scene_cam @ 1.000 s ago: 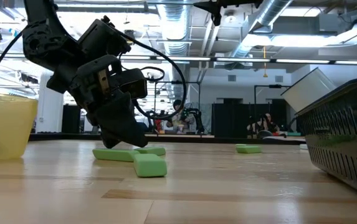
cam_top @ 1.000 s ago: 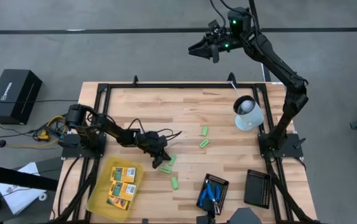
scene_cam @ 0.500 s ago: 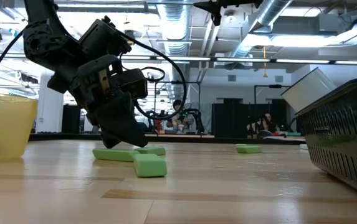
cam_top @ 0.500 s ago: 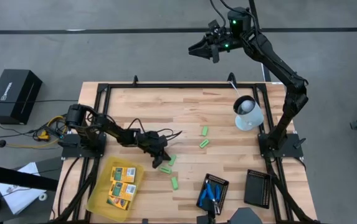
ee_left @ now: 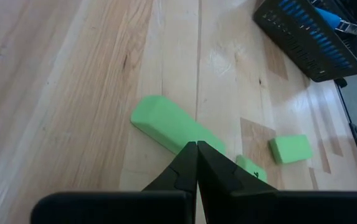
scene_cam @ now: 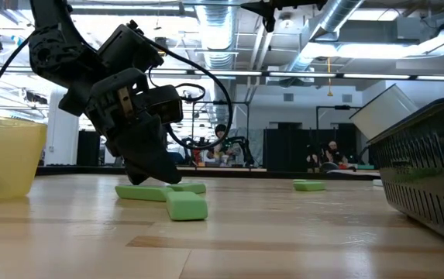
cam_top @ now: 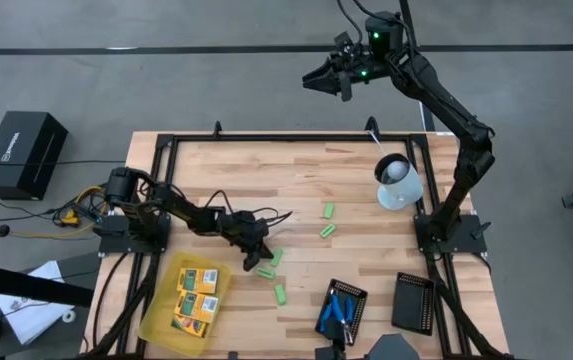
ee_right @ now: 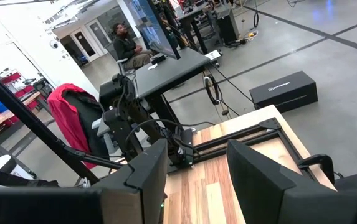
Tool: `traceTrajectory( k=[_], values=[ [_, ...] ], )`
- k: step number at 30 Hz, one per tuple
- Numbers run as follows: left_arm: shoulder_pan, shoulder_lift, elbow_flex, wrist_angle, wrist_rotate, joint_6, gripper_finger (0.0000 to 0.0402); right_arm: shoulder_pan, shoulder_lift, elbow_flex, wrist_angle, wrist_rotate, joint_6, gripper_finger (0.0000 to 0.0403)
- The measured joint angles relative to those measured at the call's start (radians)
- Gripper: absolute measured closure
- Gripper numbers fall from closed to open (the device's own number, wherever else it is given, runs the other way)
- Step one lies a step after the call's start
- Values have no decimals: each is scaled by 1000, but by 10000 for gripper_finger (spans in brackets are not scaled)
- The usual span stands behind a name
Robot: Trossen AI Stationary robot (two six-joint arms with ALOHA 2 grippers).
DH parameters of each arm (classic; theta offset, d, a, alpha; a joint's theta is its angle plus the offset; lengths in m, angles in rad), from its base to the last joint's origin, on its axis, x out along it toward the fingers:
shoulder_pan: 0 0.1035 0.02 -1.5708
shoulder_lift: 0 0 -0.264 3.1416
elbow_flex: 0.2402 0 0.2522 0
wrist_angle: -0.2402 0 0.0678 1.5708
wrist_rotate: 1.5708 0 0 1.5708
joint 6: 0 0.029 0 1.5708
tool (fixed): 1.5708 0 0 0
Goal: Pick & Place School Supplies
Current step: Put the green eraser into the right black bin
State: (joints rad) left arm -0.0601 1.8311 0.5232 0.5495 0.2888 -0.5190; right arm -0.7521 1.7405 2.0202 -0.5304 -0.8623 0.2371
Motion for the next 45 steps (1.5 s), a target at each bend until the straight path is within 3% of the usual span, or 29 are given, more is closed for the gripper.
traceTrajectory(
  k=[17,30,45],
  values=[
    [10,-1,7,-18,64,9,402,1,0,0,0,0,0,244],
    [37,15,190,-477,174,22,402,26,0,0,0,0,0,244],
    [39,22,206,-516,199,36,402,26,0,0,-23,-3,-9,244]
  ],
)
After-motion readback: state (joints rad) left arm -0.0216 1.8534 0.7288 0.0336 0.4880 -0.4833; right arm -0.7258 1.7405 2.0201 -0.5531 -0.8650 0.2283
